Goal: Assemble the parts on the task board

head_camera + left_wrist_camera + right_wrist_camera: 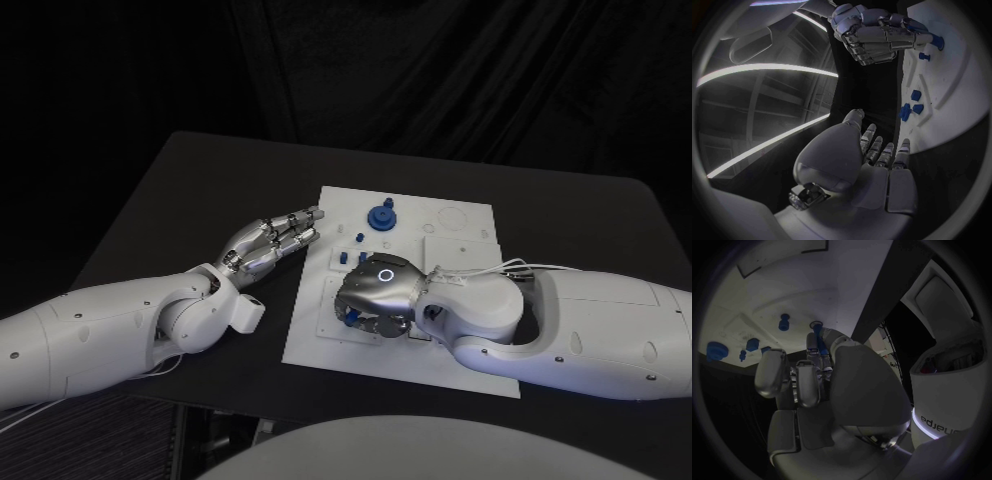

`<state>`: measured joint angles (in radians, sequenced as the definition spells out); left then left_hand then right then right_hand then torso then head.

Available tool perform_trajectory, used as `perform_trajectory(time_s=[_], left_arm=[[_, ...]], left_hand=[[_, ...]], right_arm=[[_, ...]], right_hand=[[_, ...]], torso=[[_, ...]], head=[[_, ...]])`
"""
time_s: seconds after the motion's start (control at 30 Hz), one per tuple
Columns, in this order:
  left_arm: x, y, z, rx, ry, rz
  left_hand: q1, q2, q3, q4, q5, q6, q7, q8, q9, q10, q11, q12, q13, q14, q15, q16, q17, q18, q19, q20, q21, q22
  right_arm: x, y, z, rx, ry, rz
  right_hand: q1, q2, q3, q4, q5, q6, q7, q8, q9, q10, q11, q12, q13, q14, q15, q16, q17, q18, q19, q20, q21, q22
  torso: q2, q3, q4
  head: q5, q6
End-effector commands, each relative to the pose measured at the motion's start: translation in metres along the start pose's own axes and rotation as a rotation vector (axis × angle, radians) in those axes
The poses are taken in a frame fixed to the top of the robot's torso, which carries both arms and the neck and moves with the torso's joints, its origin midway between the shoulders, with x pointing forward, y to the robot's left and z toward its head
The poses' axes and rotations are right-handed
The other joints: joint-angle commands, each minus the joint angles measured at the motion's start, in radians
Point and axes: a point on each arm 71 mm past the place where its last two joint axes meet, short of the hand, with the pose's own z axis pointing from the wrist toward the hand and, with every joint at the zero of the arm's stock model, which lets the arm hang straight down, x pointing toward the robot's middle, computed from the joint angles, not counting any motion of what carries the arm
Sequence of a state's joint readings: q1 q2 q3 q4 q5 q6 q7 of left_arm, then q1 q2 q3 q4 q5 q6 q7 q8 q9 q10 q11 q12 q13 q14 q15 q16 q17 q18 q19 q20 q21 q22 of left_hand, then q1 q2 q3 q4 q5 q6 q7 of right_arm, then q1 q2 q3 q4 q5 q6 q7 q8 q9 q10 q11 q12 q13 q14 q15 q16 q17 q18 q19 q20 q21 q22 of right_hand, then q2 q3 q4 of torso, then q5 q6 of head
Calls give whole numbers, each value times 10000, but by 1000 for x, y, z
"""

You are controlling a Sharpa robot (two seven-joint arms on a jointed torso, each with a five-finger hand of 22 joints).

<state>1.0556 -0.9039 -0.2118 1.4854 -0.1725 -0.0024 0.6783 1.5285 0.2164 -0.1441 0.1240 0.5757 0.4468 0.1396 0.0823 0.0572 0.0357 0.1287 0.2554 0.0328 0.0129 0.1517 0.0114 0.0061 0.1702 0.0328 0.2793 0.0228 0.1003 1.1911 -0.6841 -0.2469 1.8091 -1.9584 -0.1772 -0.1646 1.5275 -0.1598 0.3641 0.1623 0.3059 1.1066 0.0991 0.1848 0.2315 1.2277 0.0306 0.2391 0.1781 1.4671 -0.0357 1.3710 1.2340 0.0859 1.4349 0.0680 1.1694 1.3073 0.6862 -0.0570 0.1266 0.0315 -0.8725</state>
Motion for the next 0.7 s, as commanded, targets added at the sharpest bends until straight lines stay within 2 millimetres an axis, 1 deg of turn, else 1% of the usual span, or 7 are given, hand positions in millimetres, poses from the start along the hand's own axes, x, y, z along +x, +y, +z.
perform_trajectory(time_s=[0.03, 0.17, 0.3, 0.4, 0.5, 0.67, 0.7], left_arm=[[2, -1, 1, 234, 119, -156], [3, -1, 1, 208, 132, -164], [3, 0, 1, 190, 142, -172], [3, 0, 2, 172, 159, -185], [4, 0, 2, 159, 179, -200], [4, 1, 2, 140, 201, -221], [4, 1, 2, 135, 202, -223]], left_hand=[[28, 79, 39, -9, 22, -35, 31, 42, -4, -4, 41, -12, 2, 6, 38, -10, 2, 94, -31, 70, -36, 9], [30, 93, 56, -13, 10, -36, 31, 44, -4, -8, 41, -19, 1, 7, 55, -9, 2, 94, -28, 79, -33, 15], [30, 106, 69, -13, 4, -33, 35, 46, -3, -11, 44, -21, 1, 9, 66, -8, 3, 95, -26, 85, -32, 16], [30, 106, 69, -13, 4, -33, 35, 46, -3, -11, 44, -21, 1, 9, 66, -8, 3, 95, -26, 85, -32, 16], [30, 106, 69, -13, 4, -33, 35, 46, -3, -11, 44, -21, 1, 9, 66, -8, 3, 95, -26, 85, -32, 16], [27, 126, 89, -13, -13, -35, 43, 48, -3, -16, 51, -35, -1, 10, 84, -6, 3, 95, -22, 91, -29, 23], [27, 126, 89, -13, -13, -35, 43, 48, -3, -16, 51, -35, -1, 10, 84, -6, 3, 95, -22, 91, -29, 23]], right_arm=[[3, -1, 0, 194, 239, -190], [4, -3, -1, 265, 309, -207], [5, -4, -1, 304, 320, -199], [6, -4, 0, 310, 324, -184], [7, -4, 1, 295, 319, -166], [11, -4, 2, 282, 405, -134], [11, -3, 2, 267, 423, -123]], right_hand=[[-7, -17, 18, -59, 47, -15, 26, -36, 1486, 12, 40, -44, 10, 162, -23, -40, -5, -71, 1, -4, -30, 1596], [-7, -17, 18, -59, 47, -15, 26, -36, 1486, 12, 40, -44, 10, 162, -23, -40, -5, -71, 1, -4, -30, 1596], [-15, -9, 21, -58, 37, -8, 28, -37, 1493, 9, 42, -51, 13, 156, -19, -53, -23, -67, -9, -2, -53, 1590], [-16, -7, 23, -59, 33, -9, 28, -38, 1494, 6, 43, -54, 14, 155, -18, -53, -22, -68, -8, -2, -48, 1592], [-15, -1, 29, -64, 28, -16, 30, -46, 1497, -3, 46, -64, 16, 144, -15, -74, -54, -60, -25, 0, -93, 1580], [-41, 5, 55, -92, -53, -147, 64, -154, 1499, -50, 79, -126, 37, 111, 12, -119, -104, -50, -65, 19, -161, 1563], [-77, 3, 78, -87, -166, -343, 114, -297, 1457, -114, 115, -183, 46, 71, 50, -177, -181, -32, -119, 41, -277, 1533]], torso=[[-4, 3, -7], [-1, -3, -4], [0, 0, -14], [1, -2, 1], [6, -1, 0], [0, -9, -1], [-1, -10, -1]], head=[[22, -2], [3, -2], [19, -2], [24, -2], [25, -2], [28, -2], [31, -2]])
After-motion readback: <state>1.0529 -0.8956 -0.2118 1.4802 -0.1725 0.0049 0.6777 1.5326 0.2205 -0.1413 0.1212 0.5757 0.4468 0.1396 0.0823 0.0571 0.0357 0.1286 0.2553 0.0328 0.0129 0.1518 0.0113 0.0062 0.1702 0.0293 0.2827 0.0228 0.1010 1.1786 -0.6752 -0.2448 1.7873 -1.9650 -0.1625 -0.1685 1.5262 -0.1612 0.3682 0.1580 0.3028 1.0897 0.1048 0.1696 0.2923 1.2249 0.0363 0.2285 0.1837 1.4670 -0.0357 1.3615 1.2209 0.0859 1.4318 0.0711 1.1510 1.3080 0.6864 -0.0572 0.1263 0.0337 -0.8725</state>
